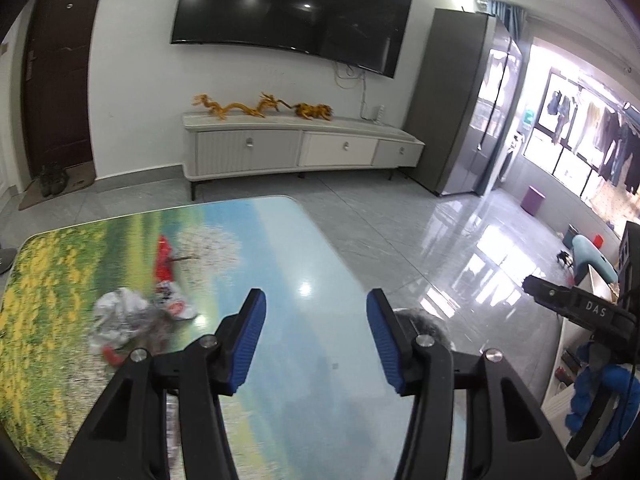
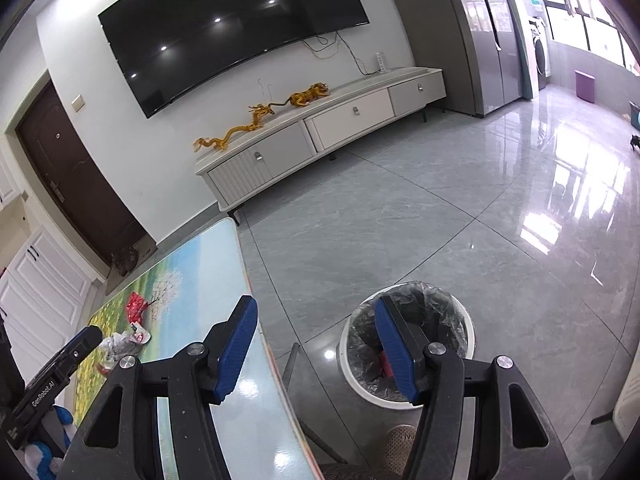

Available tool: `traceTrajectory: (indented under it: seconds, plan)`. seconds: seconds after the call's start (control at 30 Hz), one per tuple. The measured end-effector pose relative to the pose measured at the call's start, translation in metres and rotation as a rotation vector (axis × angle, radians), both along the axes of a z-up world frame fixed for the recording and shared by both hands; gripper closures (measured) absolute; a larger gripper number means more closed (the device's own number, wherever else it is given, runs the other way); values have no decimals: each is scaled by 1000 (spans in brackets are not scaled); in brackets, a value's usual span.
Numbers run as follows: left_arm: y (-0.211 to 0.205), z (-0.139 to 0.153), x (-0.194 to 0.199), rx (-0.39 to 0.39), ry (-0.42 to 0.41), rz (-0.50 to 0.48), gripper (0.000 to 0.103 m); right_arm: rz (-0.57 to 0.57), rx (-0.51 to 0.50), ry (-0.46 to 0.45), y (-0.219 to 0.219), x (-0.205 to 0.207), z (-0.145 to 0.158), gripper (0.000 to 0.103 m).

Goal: Collect trash
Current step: 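Move both tools back to the table toward the remaining wrappers, then grasp the brown snack wrapper with the left gripper while the right grasps a clear bag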

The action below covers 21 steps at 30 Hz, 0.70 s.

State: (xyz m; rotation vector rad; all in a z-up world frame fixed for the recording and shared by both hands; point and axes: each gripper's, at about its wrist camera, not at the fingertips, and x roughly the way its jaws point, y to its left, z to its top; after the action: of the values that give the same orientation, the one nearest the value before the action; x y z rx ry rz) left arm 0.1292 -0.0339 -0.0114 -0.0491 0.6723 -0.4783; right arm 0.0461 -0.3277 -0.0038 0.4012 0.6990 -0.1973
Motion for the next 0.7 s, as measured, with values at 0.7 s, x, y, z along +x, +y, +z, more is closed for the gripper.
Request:
traceTrajectory:
  seconds: [0.7]
  plan:
    - [122,-87,-13,108,149,90,53,378,-9,70,153,74,-29,44]
